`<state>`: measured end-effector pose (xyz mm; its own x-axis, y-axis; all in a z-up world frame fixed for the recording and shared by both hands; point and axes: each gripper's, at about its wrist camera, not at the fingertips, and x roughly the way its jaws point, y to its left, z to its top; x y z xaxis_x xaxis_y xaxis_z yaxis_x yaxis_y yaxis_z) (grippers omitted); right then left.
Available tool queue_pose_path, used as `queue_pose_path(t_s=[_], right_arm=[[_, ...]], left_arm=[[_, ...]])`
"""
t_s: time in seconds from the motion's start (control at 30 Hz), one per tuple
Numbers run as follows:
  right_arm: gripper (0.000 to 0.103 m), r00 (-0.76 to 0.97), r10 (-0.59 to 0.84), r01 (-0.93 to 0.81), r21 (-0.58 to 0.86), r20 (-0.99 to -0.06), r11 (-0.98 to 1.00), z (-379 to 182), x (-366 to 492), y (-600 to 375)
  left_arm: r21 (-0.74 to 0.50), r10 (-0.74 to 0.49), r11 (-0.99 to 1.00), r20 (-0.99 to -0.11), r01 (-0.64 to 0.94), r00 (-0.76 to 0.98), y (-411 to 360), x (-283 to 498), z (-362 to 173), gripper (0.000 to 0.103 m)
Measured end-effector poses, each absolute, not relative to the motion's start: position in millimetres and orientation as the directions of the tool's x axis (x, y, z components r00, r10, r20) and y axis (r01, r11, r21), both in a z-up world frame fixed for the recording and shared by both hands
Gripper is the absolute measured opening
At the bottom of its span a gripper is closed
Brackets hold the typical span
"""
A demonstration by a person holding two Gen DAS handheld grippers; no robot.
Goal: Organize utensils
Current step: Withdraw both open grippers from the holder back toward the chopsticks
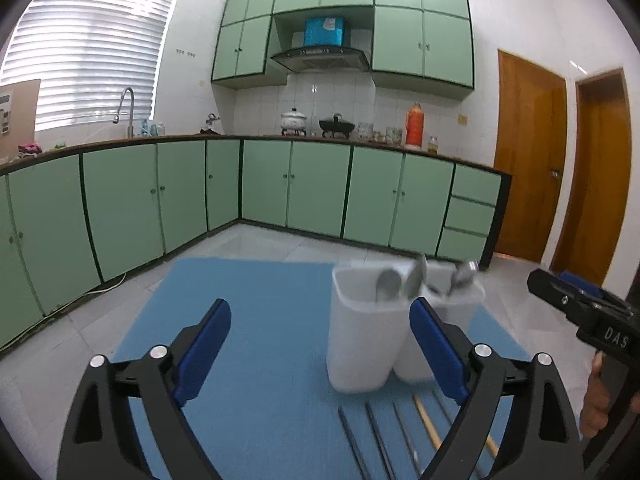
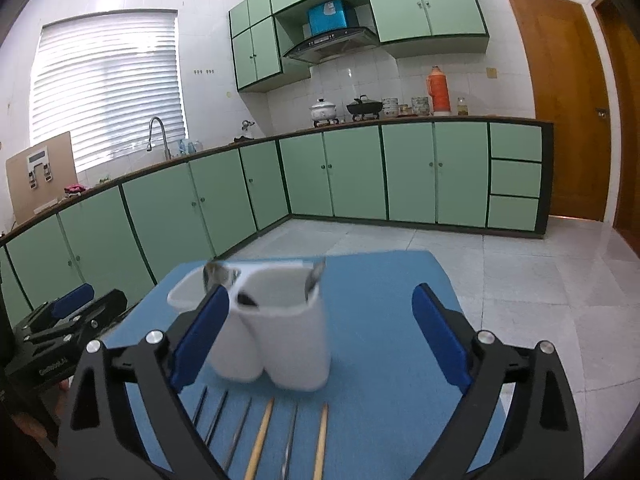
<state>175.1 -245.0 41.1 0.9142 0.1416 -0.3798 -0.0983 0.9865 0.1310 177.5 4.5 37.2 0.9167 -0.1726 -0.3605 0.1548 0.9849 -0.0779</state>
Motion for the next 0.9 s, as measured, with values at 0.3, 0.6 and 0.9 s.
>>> queue_pose_path(t_s=[0.3,0.6,0.9], right_arm=[[0.09,0.888,0.125,-0.071,0.137,-0.442,0.988,4,110,-245],[0.09,0.878,0.034,0.024,0.115,-0.478,0.993,-49,47,-243],[0.08,0.872,-0.001,0.054,0.094,-0.489,0.994,-73,20,-241]], left_arm=[[-0.05,-0.173,0.985,-0.427,0.168,0.887,5,113,5,0.091],[-0.058,-0.111,0.994,-0.438,0.096,0.892,15,60,-24,0.091],[-0.011,-0.059,0.998,-0.437,0.06,0.897,14,31,-46,0.091]])
